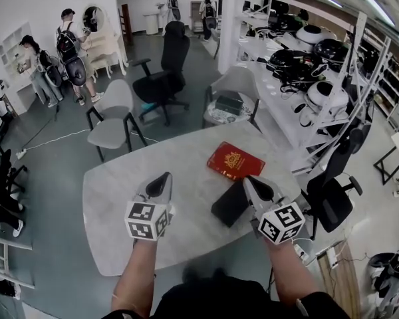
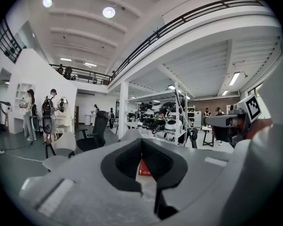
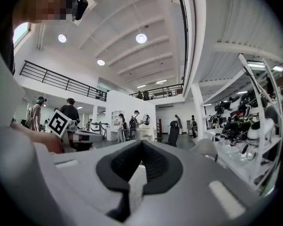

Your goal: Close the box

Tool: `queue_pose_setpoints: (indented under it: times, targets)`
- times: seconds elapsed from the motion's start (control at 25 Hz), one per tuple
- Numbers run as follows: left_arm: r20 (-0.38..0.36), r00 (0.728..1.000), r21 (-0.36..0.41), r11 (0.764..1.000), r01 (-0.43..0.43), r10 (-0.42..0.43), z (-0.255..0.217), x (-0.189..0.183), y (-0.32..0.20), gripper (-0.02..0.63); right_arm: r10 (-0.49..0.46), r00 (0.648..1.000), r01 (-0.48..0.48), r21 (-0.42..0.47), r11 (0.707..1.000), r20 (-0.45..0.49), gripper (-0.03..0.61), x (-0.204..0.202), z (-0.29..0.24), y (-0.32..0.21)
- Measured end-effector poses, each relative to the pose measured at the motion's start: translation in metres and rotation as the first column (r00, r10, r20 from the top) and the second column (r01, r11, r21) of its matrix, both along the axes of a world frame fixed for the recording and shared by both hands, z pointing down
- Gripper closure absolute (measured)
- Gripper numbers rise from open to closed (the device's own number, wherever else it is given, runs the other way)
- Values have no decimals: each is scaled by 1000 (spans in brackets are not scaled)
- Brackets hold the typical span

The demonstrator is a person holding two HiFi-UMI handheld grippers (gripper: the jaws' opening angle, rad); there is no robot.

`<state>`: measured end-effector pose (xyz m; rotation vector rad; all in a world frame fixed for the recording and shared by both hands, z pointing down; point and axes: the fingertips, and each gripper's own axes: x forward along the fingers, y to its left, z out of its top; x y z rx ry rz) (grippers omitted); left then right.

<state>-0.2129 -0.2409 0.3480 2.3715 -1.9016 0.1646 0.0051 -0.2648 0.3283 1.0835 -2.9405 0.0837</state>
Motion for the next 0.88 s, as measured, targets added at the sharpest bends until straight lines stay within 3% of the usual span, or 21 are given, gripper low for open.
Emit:
queue_pose_setpoints:
  times: [0.36, 0.88]
  targets:
    - [8, 1000, -22, 1000, -14, 14, 10, 7, 0, 603, 28, 1000, -29, -35, 999, -7, 578, 11, 13, -5]
    - [6, 1000, -18, 1000, 8, -8, 7, -3, 7, 603, -24, 1000, 24, -39, 999, -2, 578, -13, 11, -3]
